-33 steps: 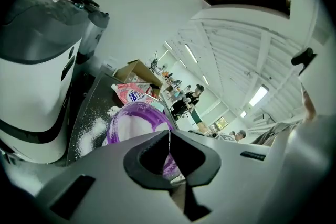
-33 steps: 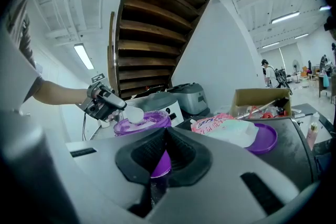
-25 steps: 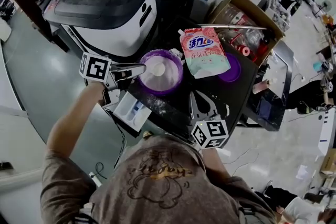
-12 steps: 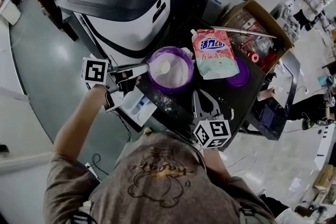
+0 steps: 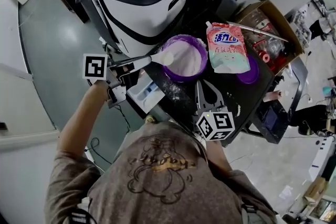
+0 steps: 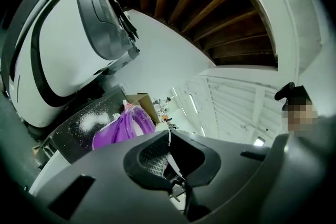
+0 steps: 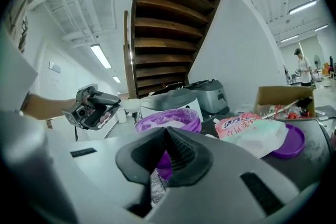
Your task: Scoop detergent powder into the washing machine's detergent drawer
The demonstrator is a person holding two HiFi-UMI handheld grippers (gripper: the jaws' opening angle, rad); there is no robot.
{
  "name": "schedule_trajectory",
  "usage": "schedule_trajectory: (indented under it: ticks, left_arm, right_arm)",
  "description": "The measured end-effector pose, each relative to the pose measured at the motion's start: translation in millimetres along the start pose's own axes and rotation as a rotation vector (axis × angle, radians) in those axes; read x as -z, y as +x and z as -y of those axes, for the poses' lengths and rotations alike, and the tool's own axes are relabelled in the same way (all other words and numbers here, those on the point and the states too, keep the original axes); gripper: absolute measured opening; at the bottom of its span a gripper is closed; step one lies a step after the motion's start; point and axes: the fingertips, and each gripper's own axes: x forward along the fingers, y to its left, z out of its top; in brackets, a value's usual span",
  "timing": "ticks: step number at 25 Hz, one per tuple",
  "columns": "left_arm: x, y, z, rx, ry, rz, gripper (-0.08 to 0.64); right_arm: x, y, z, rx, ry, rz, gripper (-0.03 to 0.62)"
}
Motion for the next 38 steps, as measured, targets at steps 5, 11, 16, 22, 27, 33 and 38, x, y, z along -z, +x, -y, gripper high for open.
schedule_trajectory:
  ticks: [5,11,16,22,27,33,38]
  left_arm:
    - [11.1,-19.4,-4.2,-0.027,0.006,0.038,0.023]
    - [21.5,-37.8,-5.8,-0.047,0.028,0.077,0.023]
    - [32.4,-47.5,-10.4,-0.063,0.065,0.093,0.023]
    - [47.6,-54.6,-21.2,-0.091,0.071,0.094,0.023]
    - [61.3,-56.0,-27.1,-0.099,0.061,0.102,0.023]
    - [90.4,-55.3,-54.8,-0.14,0.01,0.089,0.023]
    - [105.7,-53.5,-72.8,-0.207,0.05,0.055,0.023]
  right_arm:
    - [3.6,3.2,-12.7,-0.038,-0.003,-0.014,0.002]
    - [6.3,6.3,-27.2,-0.075,-0.009,-0.025,0.002]
    - [9.5,8.2,-34.3,-0.096,-0.011,-0.033,0.002]
    - [8.0,12.0,-40.4,-0.111,-0.009,-0.037,0.002]
    - [5.4,10.1,-43.5,-0.115,-0.008,-0.037,0.002]
    - [10.2,7.4,-42.1,-0.112,-0.007,-0.039,0.002]
    - [13.4,6.2,-41.7,-0.112,-0.001,-0.047,0.002]
